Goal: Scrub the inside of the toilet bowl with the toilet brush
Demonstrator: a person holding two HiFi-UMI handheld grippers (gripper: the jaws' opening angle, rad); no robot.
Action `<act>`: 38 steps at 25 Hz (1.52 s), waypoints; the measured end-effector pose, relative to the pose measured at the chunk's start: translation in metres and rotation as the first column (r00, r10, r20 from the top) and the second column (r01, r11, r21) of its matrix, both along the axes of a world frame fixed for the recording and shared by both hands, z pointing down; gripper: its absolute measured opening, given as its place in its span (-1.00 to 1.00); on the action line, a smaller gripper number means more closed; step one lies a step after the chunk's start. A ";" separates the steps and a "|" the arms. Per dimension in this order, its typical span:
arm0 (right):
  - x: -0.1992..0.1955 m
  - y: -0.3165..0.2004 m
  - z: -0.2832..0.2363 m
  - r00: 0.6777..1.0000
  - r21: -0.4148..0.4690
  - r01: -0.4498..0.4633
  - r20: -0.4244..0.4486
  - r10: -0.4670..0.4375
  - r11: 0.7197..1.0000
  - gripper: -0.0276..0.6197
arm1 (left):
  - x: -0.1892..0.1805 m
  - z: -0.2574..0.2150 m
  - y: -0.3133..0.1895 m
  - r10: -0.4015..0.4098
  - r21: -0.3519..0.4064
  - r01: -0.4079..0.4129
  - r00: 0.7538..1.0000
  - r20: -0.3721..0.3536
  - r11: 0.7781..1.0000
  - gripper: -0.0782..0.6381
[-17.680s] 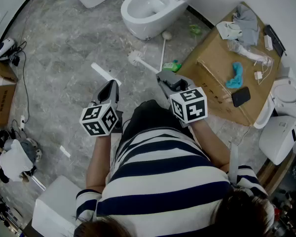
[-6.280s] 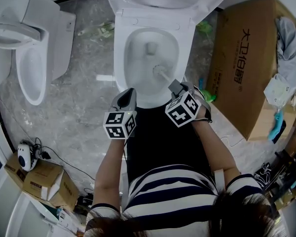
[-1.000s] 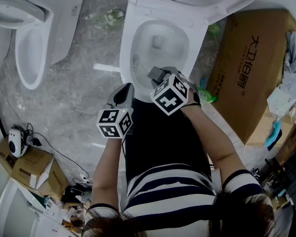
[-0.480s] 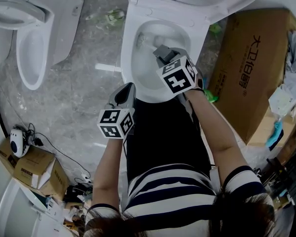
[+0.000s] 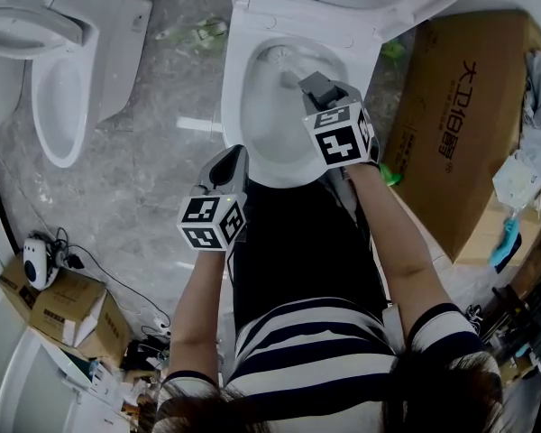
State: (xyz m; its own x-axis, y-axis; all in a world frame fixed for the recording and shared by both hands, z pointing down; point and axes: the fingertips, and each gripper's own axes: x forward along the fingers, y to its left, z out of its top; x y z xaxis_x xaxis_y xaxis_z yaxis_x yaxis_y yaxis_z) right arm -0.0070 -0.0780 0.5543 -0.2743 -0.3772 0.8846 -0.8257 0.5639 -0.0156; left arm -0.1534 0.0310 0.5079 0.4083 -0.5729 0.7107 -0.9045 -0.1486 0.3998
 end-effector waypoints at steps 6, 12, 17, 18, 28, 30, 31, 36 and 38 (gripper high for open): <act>0.027 0.016 -0.009 0.997 -0.015 -0.078 -0.012 0.078 0.997 -0.39 | 0.002 -0.014 -0.006 0.028 0.019 -0.028 1.000 0.003 0.999 -0.78; 0.039 0.047 -0.032 0.995 -0.047 -0.097 -0.002 0.097 0.994 -0.39 | 0.006 -0.030 -0.009 0.053 0.019 -0.054 0.999 0.006 0.998 -0.78; 0.043 0.067 -0.055 0.995 -0.062 -0.096 0.018 0.098 0.993 -0.39 | 0.013 -0.049 -0.012 0.077 0.043 -0.078 0.997 0.031 0.996 -0.78; 0.044 0.070 -0.060 0.995 -0.060 -0.096 0.021 0.097 0.994 -0.39 | 0.015 -0.053 -0.011 0.085 0.046 -0.087 0.996 0.037 0.995 -0.78; 0.060 0.098 -0.110 0.996 -0.038 -0.084 0.040 0.086 0.996 -0.39 | 0.015 -0.095 0.001 0.064 0.077 -0.070 0.995 0.079 0.995 -0.78; 0.062 0.103 -0.118 0.995 -0.036 -0.088 0.050 0.089 0.995 -0.38 | 0.014 -0.104 0.003 0.063 0.091 -0.073 0.993 0.102 0.993 -0.78; 0.062 0.106 -0.122 0.995 -0.037 -0.087 0.054 0.089 0.996 -0.38 | 0.014 -0.109 0.005 0.062 0.096 -0.072 0.992 0.106 0.993 -0.78; 0.063 0.116 -0.141 0.996 -0.018 -0.061 0.070 0.062 0.998 -0.38 | 0.015 -0.130 0.012 -0.003 0.103 -0.003 0.998 0.058 0.995 -0.78; 0.062 0.119 -0.147 0.995 -0.010 -0.058 0.084 0.059 0.998 -0.38 | 0.015 -0.136 0.016 -0.024 0.110 0.019 0.998 0.049 0.994 -0.78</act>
State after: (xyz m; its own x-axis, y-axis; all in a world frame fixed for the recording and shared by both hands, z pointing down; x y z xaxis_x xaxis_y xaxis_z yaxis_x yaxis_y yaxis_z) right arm 0.0550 0.0409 0.4070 -0.3254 -0.3884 0.8621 -0.8528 0.5144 -0.0901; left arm -0.1381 0.0474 0.3716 0.3603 -0.6567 0.6625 -0.9265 -0.1691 0.3362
